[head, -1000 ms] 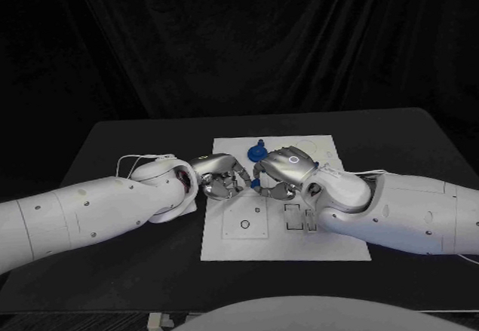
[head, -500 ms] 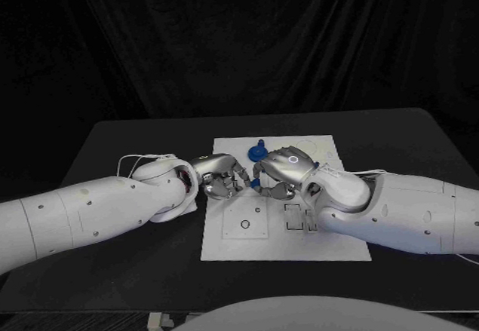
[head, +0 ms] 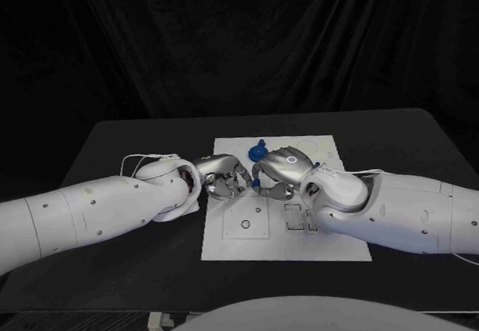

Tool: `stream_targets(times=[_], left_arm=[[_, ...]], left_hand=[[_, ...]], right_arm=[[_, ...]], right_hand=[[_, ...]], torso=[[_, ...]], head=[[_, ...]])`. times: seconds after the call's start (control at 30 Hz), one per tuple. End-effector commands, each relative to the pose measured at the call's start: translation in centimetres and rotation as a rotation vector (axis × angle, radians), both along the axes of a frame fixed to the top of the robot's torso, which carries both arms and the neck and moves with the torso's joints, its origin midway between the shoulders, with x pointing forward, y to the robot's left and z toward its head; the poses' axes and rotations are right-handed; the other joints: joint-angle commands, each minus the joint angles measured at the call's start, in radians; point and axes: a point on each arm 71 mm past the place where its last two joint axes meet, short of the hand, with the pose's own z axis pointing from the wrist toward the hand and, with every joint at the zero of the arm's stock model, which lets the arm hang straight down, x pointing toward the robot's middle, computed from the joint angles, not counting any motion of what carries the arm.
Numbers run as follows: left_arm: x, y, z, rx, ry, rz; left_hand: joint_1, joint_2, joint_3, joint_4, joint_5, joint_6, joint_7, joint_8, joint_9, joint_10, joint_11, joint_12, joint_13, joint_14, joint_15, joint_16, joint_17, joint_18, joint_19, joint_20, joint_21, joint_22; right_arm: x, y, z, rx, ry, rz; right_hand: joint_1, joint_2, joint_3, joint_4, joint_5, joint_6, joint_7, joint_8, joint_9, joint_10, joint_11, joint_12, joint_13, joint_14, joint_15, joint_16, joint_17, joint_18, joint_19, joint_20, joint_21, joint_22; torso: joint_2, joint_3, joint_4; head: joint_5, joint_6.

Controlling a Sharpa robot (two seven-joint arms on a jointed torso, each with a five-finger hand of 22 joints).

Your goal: Assemble the parts on the task board

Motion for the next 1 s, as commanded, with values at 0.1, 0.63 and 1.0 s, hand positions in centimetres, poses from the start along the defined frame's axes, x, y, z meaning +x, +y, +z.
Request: stream_targets(times=[0.1, 0.63, 1.0], left_arm=[[-0.1, -0.2, -0.2, 0.001, 0.018, -0.008], [0.0, 0.1, -0.5, 0.023, 0.037, 0.004], [-0.2, 1.7, -0.2, 0.009, 0.012, 0.035]], left_hand=[[-0.008, 0.002, 0.005, -0.006, -0.006, -0.018, -0.001, -0.006, -0.009, 0.027, 0.005, -0.006, 0.177, 0.091, 0.006, -0.006, 0.246, 0.011, -0.007, 0.005, -0.008, 0.168], [-0.013, 0.005, 0.006, -0.006, -0.008, -0.026, 0.000, -0.004, -0.019, 0.017, 0.006, -0.018, 0.167, 0.084, 0.006, -0.012, 0.237, 0.014, -0.016, 0.006, -0.021, 0.164], [-0.017, 0.009, 0.006, -0.009, -0.007, -0.002, 0.006, 0.007, -0.025, 0.017, 0.012, -0.017, 0.167, 0.084, 0.010, -0.013, 0.236, 0.014, -0.018, 0.008, -0.021, 0.164]], right_arm=[[0.0, 0.2, 0.1, -0.003, -0.003, 0.007], [0.2, -0.1, 0.0, -0.018, 0.002, -0.002], [1.8, -0.1, 1.3, -0.121, 0.017, -0.026]], right_hand=[[0.007, -0.005, 0.005, 0.001, -0.003, -0.007, -0.002, 0.002, 0.002, 0.104, -0.002, 0.003, 0.264, 0.074, -0.003, -0.007, 0.138, 0.007, 0.059, -0.007, -0.003, 0.232], [0.010, -0.005, 0.013, -0.002, -0.008, -0.010, -0.001, 0.001, 0.005, 0.104, -0.001, 0.003, 0.264, 0.071, -0.002, -0.012, 0.129, 0.009, 0.056, -0.006, -0.009, 0.230], [0.013, -0.008, 0.019, -0.006, -0.018, -0.012, 0.000, 0.001, 0.010, 0.104, -0.001, 0.003, 0.264, 0.068, -0.002, -0.017, 0.120, 0.011, 0.051, -0.005, -0.017, 0.227]], torso=[[0.000, -0.0002, 0.0000], [0.000, -0.0008, 0.0000], [0.000, -0.0004, 0.0001]], head=[[0.000, 0.000], [0.004, 0.000], [0.004, 0.000]])
